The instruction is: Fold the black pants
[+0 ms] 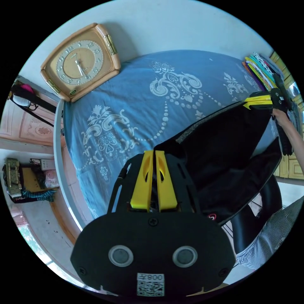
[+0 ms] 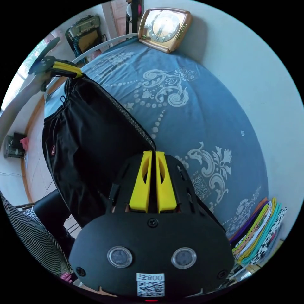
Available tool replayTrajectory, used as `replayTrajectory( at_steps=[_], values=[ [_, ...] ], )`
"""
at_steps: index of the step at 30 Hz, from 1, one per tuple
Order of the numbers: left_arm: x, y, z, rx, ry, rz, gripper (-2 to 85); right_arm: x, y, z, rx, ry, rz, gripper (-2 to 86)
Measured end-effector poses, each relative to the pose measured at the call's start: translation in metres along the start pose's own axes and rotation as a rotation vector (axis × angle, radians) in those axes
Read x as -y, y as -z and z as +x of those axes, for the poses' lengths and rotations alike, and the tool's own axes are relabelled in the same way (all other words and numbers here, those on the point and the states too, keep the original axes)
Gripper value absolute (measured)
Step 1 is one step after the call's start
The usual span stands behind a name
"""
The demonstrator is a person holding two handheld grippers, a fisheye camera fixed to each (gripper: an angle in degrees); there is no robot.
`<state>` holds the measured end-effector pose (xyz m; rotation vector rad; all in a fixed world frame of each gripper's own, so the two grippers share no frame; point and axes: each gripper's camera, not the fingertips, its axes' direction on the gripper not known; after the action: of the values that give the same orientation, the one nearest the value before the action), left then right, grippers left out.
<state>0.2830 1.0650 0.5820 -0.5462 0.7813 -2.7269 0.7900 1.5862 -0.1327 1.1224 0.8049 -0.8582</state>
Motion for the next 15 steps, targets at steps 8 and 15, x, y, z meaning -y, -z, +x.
replayTrajectory(
  at_steps=[8,15],
  values=[
    [-0.054,0.047,0.028,-0.013,0.006,0.042,0.9,-0.052,0.106,-0.058,-0.059,0.032,0.046,1.7],
    [-0.123,0.070,0.058,-0.031,0.011,0.021,0.7,-0.095,0.172,-0.119,-0.052,0.047,0.042,1.7]
  ],
)
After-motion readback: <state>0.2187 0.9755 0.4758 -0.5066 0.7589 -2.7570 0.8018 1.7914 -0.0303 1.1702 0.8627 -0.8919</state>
